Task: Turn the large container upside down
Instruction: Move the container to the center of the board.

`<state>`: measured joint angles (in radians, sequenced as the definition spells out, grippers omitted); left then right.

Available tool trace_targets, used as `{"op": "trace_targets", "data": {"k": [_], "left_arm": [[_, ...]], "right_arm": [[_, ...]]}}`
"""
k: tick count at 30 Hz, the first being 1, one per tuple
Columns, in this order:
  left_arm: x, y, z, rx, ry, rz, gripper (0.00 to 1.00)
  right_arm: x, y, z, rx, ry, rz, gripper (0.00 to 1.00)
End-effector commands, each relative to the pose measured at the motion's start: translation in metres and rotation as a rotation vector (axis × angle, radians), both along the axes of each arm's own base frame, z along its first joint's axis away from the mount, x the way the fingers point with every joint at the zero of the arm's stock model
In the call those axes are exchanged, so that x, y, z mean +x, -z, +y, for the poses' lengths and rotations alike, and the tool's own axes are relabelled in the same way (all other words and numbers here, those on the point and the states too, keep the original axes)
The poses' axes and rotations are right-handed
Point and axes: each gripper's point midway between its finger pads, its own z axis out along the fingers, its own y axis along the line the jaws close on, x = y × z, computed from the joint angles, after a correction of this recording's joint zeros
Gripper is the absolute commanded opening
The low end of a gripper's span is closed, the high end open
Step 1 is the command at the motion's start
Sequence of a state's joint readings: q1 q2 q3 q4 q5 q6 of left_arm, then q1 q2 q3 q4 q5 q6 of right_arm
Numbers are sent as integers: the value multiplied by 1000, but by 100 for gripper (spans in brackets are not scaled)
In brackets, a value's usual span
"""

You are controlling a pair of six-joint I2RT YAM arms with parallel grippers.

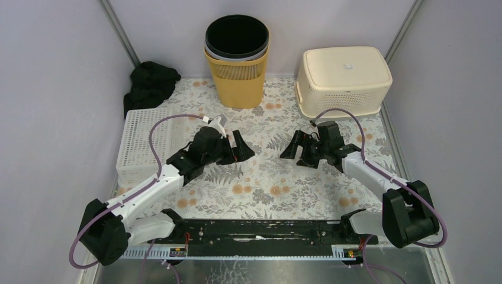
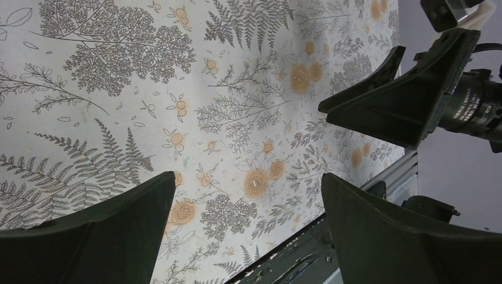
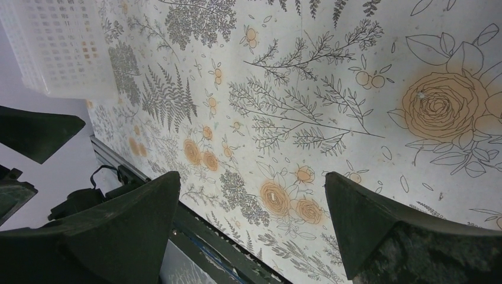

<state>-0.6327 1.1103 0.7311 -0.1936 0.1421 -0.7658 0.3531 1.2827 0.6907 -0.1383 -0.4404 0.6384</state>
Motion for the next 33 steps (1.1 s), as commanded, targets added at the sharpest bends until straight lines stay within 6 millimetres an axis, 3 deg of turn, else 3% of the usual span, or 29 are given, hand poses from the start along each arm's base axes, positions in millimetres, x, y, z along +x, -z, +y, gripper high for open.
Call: {"op": "trace_targets", "data": {"k": [1,19,33], "left_arm": [[6,-16,-3,-47,-26,-52,100],[-3,-3,4,-27,-41,-8,100],[-5,-8,3,-55,-36,-18,100]], "right_arm": [[2,-13,9,47,-33,-46,100],[-9,-8,8,49,-52,-26,100],[-7,-4,12,63,-56,7,99]]}}
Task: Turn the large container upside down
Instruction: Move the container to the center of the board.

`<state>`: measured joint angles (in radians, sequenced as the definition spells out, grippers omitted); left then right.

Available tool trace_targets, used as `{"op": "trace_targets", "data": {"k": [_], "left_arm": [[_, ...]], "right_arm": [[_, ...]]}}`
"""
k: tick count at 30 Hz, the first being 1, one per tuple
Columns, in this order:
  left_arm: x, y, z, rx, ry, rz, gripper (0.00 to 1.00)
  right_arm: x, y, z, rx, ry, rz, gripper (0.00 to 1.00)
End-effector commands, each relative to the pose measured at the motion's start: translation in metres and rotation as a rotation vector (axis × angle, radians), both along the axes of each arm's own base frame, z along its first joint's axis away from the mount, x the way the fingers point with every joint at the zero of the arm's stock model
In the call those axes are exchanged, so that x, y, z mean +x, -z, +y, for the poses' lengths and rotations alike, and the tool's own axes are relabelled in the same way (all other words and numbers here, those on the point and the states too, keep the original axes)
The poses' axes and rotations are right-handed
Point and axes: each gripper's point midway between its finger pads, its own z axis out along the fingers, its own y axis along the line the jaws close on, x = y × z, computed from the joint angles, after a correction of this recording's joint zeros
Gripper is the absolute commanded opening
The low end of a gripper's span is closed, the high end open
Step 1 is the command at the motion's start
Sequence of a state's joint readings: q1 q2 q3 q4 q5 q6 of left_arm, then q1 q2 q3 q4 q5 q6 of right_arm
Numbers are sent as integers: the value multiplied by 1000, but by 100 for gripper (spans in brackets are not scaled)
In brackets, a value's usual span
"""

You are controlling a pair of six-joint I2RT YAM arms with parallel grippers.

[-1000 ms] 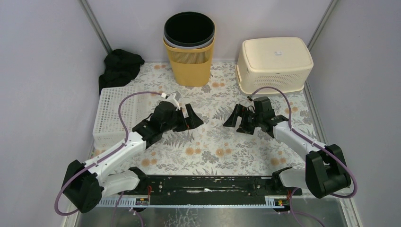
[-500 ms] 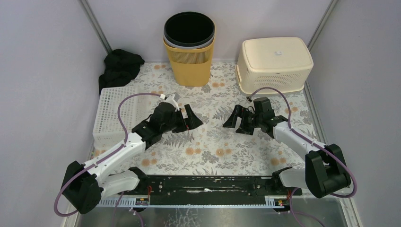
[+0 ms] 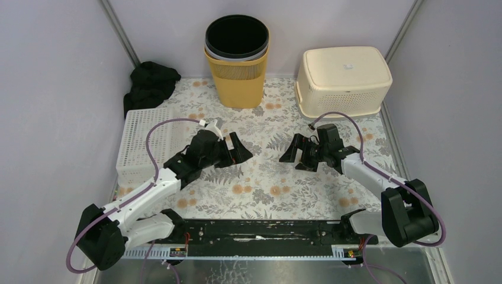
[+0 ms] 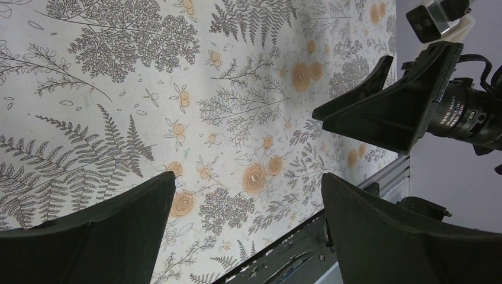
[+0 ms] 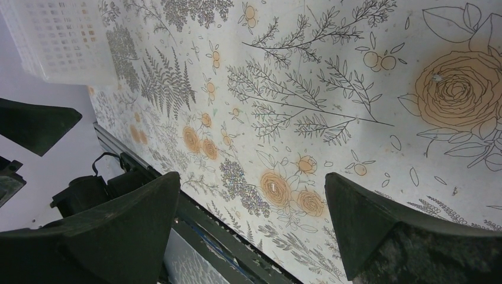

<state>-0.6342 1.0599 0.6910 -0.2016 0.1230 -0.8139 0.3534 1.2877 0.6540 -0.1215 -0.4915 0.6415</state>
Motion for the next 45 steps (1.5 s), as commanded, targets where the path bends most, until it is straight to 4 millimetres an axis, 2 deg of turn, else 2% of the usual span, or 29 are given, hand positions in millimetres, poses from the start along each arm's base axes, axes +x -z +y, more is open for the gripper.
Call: {"op": "trace_targets", "data": {"k": [1,8,18,45], "left_arm": [[2,-10,-4,-34,4,-39,100],[-1,-5,-3,-34,5,-33,100],[0,-1,-3,-32,1,-26,100],[2,-1,-5,-33,4,-28,100]], "right_arm": [[4,-11,8,36,-21,-27,99],[1,-2,7,35,-14,-12,99],[3,0,9,38,-19,-2,99],[-2,9,10,46,-19,28,99]]}}
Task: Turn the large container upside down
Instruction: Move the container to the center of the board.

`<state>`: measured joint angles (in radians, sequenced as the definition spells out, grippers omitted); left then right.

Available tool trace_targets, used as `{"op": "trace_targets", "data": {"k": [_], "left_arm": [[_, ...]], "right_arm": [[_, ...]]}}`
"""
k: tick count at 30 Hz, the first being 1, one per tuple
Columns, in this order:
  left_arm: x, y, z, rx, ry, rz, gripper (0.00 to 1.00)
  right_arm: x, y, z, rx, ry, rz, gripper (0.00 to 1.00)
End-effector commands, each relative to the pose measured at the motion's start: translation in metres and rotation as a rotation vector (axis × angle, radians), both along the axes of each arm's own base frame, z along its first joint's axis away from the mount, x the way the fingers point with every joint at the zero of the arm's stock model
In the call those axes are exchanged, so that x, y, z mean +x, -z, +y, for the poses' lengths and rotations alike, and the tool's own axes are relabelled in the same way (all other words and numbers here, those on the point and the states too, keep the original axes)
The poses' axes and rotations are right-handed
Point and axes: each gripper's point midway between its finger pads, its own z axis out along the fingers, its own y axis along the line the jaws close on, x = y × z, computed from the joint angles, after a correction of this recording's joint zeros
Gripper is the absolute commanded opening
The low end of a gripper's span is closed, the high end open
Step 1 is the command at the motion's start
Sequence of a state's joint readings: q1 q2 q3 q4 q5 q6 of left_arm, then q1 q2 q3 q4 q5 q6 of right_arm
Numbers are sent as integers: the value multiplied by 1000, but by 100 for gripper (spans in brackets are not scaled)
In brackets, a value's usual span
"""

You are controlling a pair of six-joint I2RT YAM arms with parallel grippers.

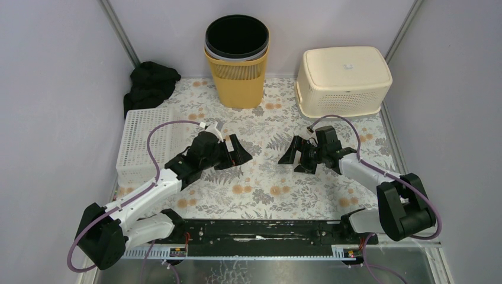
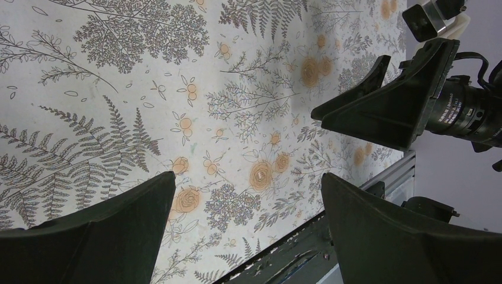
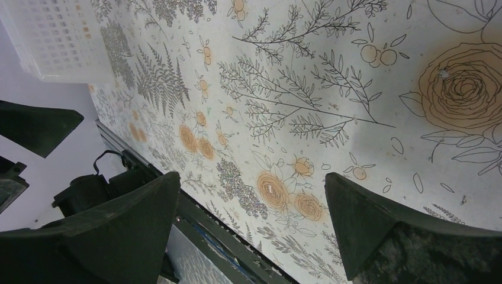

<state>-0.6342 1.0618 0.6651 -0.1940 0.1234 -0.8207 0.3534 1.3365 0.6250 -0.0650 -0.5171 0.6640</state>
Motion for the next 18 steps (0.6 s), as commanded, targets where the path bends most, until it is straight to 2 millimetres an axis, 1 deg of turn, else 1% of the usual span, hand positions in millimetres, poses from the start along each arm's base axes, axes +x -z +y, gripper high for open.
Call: {"op": "trace_targets", "data": {"k": [1,12,18], "left_arm": [[5,-11,-7,-41,7,-48,100],[4,-10,-7,-42,10,-50,100],[8,-16,-8,-45,8,-66,100]], "right_arm": [[1,-5,6,27,-16,-13,99],[4,-7,8,31,-14,-7,100],[9,-13,10,31,-17,-17,100]]}}
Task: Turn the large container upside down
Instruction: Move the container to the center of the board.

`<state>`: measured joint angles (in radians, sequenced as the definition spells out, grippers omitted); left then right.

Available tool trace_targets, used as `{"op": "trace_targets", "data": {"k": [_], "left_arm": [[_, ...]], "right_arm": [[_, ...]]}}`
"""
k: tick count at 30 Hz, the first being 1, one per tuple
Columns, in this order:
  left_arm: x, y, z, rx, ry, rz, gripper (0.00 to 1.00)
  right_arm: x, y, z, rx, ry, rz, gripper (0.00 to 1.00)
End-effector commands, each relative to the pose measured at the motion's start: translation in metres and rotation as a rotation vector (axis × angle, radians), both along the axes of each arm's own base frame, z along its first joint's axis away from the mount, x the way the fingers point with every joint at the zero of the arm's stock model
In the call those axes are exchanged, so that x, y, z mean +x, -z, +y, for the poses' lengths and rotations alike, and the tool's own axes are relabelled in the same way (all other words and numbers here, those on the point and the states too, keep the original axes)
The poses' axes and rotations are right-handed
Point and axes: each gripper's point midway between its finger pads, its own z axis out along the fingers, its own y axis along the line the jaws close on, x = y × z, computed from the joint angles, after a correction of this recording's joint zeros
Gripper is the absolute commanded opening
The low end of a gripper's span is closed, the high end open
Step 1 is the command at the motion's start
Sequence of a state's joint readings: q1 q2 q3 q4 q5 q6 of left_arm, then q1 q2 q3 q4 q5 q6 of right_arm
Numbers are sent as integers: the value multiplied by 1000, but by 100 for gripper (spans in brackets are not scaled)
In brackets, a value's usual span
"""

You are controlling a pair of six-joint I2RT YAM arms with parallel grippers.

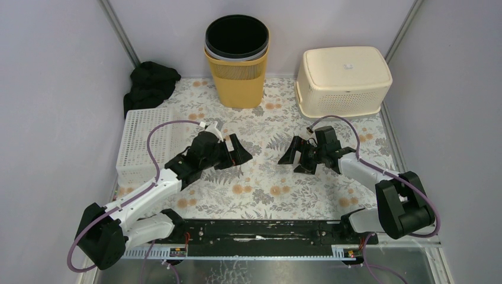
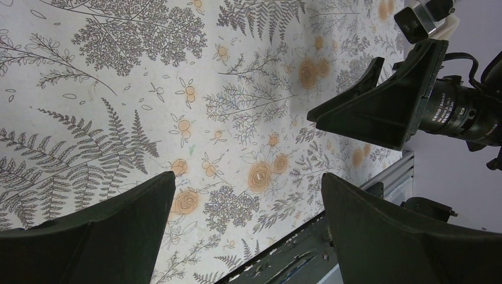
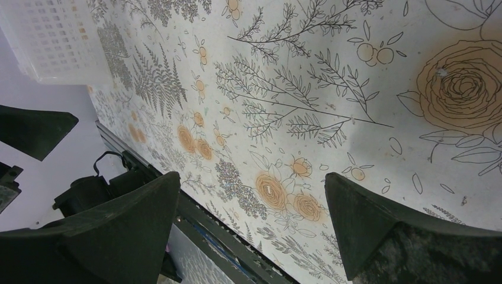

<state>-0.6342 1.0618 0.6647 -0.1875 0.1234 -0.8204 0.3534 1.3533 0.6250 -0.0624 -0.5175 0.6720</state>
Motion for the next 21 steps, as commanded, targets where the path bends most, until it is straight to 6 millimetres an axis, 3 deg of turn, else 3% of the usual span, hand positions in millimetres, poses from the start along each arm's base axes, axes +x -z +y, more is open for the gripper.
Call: {"op": "trace_targets", "data": {"k": [1,11,21], "left_arm": [[8,-17,-8,-42,9,-63,100],[18,-34,-14,-55,12,-101,100],[28,-63,-20,-92,8,-163,100]], "right_arm": [[10,-19,10,33,-23,-39,100],[31,-49,15,29,-31,-94,99],[56,-95,22,40,-29,-182,99]]}}
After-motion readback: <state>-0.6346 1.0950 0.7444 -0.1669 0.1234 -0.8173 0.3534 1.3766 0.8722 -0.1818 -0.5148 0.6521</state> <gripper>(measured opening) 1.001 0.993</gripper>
